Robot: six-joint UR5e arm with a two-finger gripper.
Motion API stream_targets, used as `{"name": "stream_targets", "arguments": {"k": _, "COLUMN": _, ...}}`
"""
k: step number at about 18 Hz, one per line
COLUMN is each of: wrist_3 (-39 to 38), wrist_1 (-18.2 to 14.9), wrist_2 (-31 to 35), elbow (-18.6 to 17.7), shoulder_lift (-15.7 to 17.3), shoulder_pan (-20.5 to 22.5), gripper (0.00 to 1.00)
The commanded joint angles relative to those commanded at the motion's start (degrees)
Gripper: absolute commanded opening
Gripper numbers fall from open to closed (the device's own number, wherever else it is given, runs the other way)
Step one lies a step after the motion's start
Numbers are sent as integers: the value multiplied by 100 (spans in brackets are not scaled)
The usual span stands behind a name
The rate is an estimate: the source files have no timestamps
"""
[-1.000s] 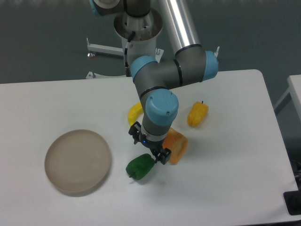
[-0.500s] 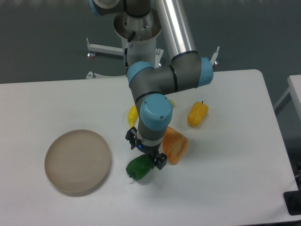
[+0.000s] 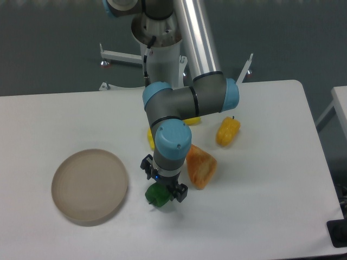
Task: Pick up the green pepper from the table
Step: 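Close the gripper fingers around the green bell pepper, then lift the green pepper and carry it up beside the yellow pepper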
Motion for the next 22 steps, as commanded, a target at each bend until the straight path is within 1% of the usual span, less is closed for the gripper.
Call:
{"name": "stream_targets", "arguments": {"k": 3, "wrist_3": 0, "wrist_1": 9, "wrist_2": 17, "elbow": 9, "shoulder_lift": -44, "shoulder_pan": 0, "gripper": 100}}
{"name": "stream_targets", "arguments": {"k": 4, "wrist_3": -9, "wrist_1": 0, "wrist_2": 26, "elbow": 9, "shoulder_lift": -62, "shoulder_pan": 0, "gripper": 89}}
{"name": "stream_targets", "arguments": {"k": 5, "wrist_3": -26, "wrist_1": 9, "wrist_2": 18, "elbow": 9, "shoulder_lift": -62, "shoulder_pan": 0, "gripper": 71}}
{"name": "stream_targets", "arguments": {"k": 6, "wrist_3": -44, "wrist_1": 9, "wrist_2": 18, "elbow": 18, "shoulder_lift": -62, "shoulder_pan": 0, "gripper": 60}}
{"name": "stream_targets", "arguments": {"k": 7, "wrist_3": -61, "wrist_1": 9, "wrist_2": 26, "elbow": 26, "shoulder_lift": -62, "shoulder_pan": 0, "gripper": 46}}
{"name": "stream_targets", "arguments": {"k": 8, "wrist_3": -114, "wrist_1": 9, "wrist_2": 0, "elbow": 35, "shoulder_lift": -27, "shoulder_pan": 0, "gripper": 28}}
{"name": "stream_targets", "arguments": {"k": 9, "wrist_3": -149, "wrist_1": 9, "wrist_2": -35, "elbow": 27, "shoulder_lift": 8, "shoulder_pan": 17, "gripper": 16}}
{"name": "stream_targets", "arguments": {"k": 10, "wrist_3": -158, "wrist_1": 9, "wrist_2": -53, "elbow": 35, "shoulder_lift": 61, "shoulder_pan": 52, "gripper": 10}}
{"name": "stream_targets", "arguments": {"k": 13, "wrist_3": -220, "wrist_1": 0, "wrist_2": -61, "elbow": 88, "shoulder_lift": 228, "shoulder_pan": 219, "gripper": 9}}
{"name": "stream_targets", "arguments": {"k": 19, "wrist_3": -150, "wrist_1": -52, "wrist_2": -299, "elbow": 35, "shoulder_lift": 843, "shoulder_pan": 860, "gripper": 9}}
{"name": "stream_targets", "arguments": {"k": 22, "wrist_3": -132, "wrist_1": -70, "wrist_2": -273, "elbow": 18, "shoulder_lift": 992, "shoulder_pan": 1132, "gripper": 9}}
